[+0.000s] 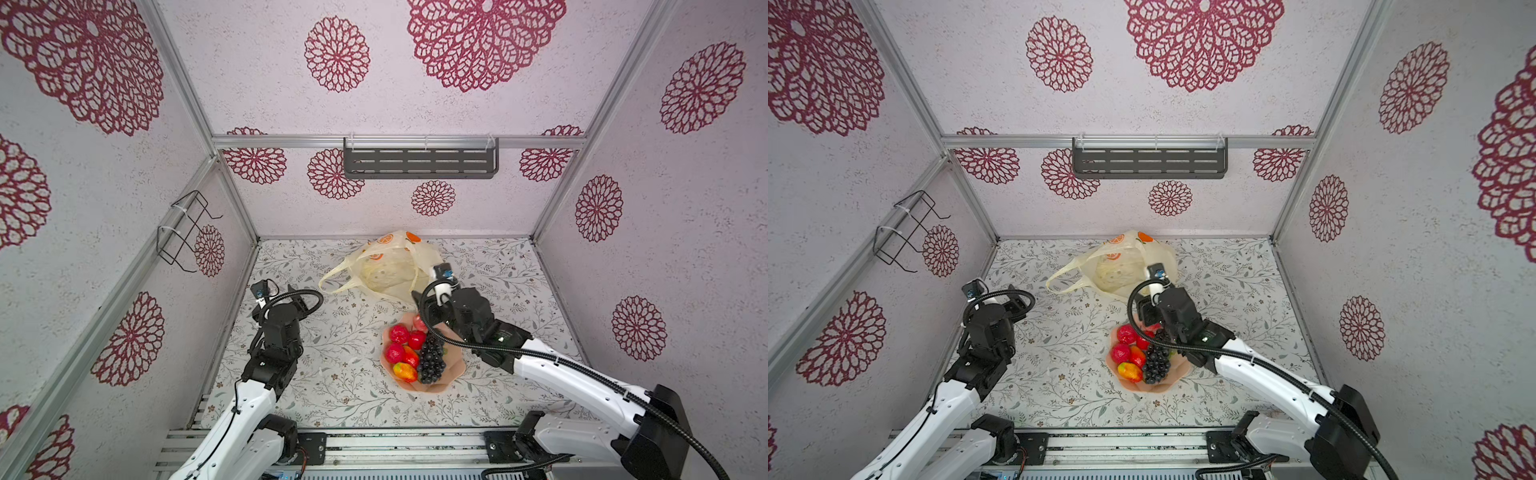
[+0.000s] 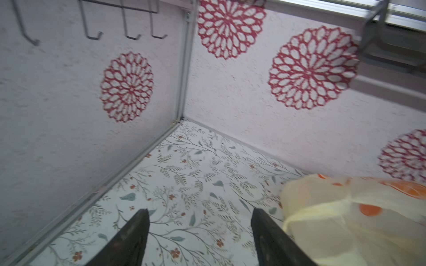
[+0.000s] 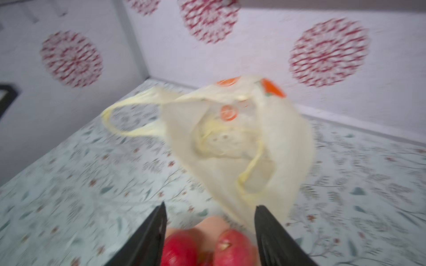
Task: Take fruits out of the plastic bag
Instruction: Reset both arms
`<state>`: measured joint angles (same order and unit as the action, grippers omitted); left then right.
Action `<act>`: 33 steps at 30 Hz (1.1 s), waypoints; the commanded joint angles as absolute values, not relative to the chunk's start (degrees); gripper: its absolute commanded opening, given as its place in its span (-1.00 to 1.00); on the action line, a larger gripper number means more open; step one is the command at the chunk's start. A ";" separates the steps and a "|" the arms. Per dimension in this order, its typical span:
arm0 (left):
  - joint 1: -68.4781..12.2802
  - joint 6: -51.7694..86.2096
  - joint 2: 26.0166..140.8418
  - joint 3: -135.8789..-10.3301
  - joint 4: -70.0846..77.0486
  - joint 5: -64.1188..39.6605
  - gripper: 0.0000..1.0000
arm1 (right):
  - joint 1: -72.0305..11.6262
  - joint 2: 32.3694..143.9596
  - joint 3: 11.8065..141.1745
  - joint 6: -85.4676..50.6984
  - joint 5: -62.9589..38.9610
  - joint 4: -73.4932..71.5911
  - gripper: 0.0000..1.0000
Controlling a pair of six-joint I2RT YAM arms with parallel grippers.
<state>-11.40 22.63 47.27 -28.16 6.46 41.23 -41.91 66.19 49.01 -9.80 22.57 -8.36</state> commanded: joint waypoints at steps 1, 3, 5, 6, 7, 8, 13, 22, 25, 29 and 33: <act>-4.74 19.85 48.99 -21.71 18.70 46.05 0.63 | -30.40 66.08 39.32 -3.35 38.97 -22.17 0.62; -0.38 19.25 50.94 -17.77 24.61 43.19 0.64 | -24.28 67.35 33.05 -0.56 40.22 -31.66 0.62; 3.25 19.15 52.83 -15.59 26.42 39.56 0.67 | -20.08 70.50 28.46 1.92 41.78 -38.57 0.65; 4.83 18.50 54.07 -14.71 28.13 37.00 0.68 | -18.73 72.14 26.38 3.24 41.04 -42.33 0.66; 6.53 17.62 56.25 -13.72 31.65 33.11 0.70 | -17.51 74.18 23.76 5.32 39.45 -48.72 0.67; 7.87 17.00 58.99 -12.66 36.00 29.60 0.73 | -16.70 76.91 20.29 7.09 37.84 -55.97 0.67; 12.06 14.76 71.37 -13.56 49.98 14.39 0.84 | -15.82 80.37 20.91 11.09 29.50 -55.72 0.73; 12.86 10.33 92.89 -10.97 80.81 -2.56 0.87 | -11.26 82.20 15.12 8.78 17.83 -63.68 0.75; 12.29 10.21 90.49 -11.90 75.62 -0.62 0.90 | -3.37 82.72 12.54 2.58 7.26 -67.68 0.73; 10.35 8.69 90.36 -13.76 71.96 2.30 0.90 | 0.20 88.49 8.69 0.31 1.92 -80.80 0.71; 8.86 8.67 89.48 -17.40 64.07 7.54 0.94 | 0.37 88.42 11.63 -2.01 7.47 -75.31 0.84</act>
